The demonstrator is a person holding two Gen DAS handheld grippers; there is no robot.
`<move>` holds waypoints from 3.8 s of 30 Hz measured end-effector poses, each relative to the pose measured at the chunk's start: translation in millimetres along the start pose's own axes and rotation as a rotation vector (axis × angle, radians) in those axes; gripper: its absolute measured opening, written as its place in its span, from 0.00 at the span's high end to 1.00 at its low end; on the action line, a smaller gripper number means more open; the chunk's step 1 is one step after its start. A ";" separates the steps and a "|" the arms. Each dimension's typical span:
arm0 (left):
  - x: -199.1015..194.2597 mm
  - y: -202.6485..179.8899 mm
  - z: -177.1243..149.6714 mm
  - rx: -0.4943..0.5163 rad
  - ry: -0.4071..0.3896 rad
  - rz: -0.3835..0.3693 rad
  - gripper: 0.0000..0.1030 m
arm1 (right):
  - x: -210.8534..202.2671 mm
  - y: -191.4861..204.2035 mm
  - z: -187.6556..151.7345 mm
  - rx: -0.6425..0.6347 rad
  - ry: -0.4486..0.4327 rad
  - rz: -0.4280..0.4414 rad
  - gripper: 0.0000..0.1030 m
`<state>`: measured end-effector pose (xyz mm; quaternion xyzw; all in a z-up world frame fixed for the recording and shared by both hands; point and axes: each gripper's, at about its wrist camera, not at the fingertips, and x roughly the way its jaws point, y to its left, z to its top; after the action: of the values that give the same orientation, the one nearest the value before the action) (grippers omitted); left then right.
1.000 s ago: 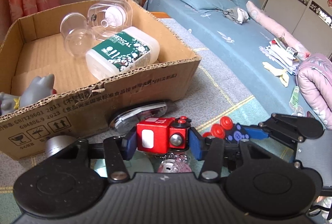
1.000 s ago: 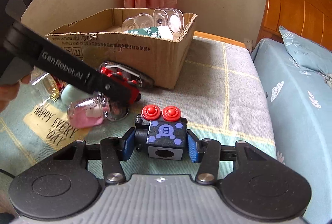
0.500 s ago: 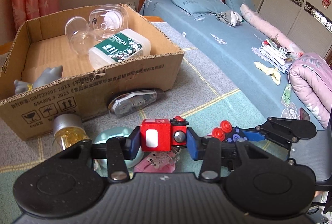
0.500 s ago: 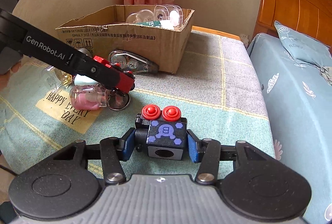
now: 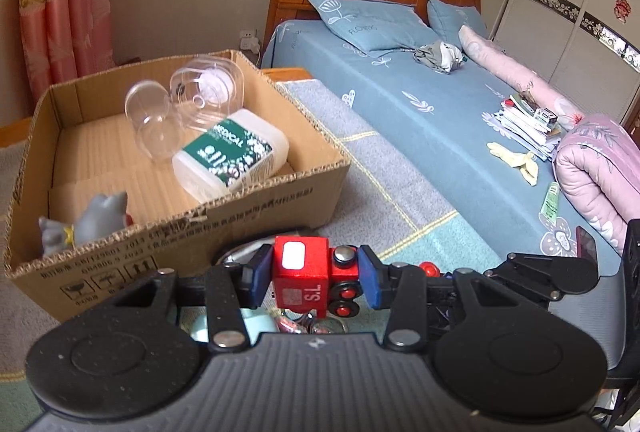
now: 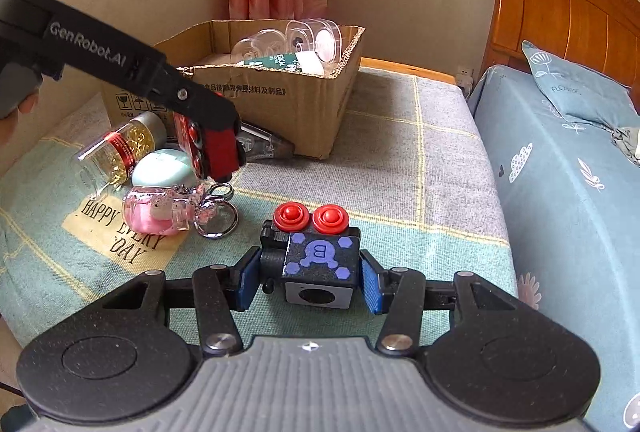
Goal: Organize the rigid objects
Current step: 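Carry the red car into the cardboard box while the right carries the blue block toy there, then release the blue block toy into the box and move the left gripper to the gold capsule bottle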
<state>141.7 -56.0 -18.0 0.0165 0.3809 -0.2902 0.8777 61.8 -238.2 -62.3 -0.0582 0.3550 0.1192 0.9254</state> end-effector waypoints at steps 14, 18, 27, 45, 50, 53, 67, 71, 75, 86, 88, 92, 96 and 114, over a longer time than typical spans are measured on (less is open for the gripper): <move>-17.3 -7.4 6.6 0.098 0.043 0.029 0.57 | -9.7 1.3 13.1 -0.095 0.015 0.024 0.46; -24.6 -6.5 12.4 0.118 0.044 0.044 0.57 | -12.5 1.6 20.8 -0.119 0.032 0.053 0.46; -32.7 16.7 43.8 0.138 0.041 0.152 0.57 | -17.1 4.0 48.5 -0.164 0.042 0.140 0.46; 37.2 124.2 127.5 0.042 0.121 0.416 0.57 | -25.8 17.0 111.9 -0.239 -0.050 0.169 0.46; 43.5 139.3 135.0 -0.002 0.065 0.506 0.22 | -24.6 21.0 114.0 -0.244 -0.045 0.174 0.46; 36.6 136.8 131.5 -0.002 0.054 0.462 0.15 | -23.0 22.8 117.0 -0.254 -0.043 0.176 0.46; 4.0 117.4 110.8 0.035 0.104 0.383 0.09 | 0.4 43.1 152.9 -0.284 -0.047 0.221 0.46; -5.2 110.2 100.4 0.040 0.119 0.369 0.09 | 8.5 49.8 160.6 -0.288 -0.039 0.235 0.46; -23.6 97.1 82.1 0.042 0.043 0.377 0.09 | 14.9 52.7 164.1 -0.283 -0.038 0.232 0.46; -53.9 83.2 39.9 -0.072 0.003 0.427 0.06 | 30.1 58.2 169.2 -0.274 -0.015 0.238 0.46; -62.4 84.6 35.5 -0.085 -0.015 0.463 0.06 | 32.3 58.8 170.1 -0.271 -0.013 0.237 0.46; -74.6 85.2 26.8 -0.117 -0.042 0.481 0.06 | 38.8 61.6 177.5 -0.260 -0.022 0.224 0.46; -81.3 83.0 18.6 -0.125 -0.064 0.499 0.06 | 46.2 57.6 180.5 -0.218 -0.036 0.226 0.14; -86.3 77.4 -8.4 -0.188 -0.114 0.536 0.01 | 30.1 46.2 107.3 -0.100 0.042 0.123 0.00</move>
<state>129.9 53.3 19.7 0.0186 0.3385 -0.0119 0.9407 140.4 -167.5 -4.0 -0.0850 0.3710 0.1922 0.9045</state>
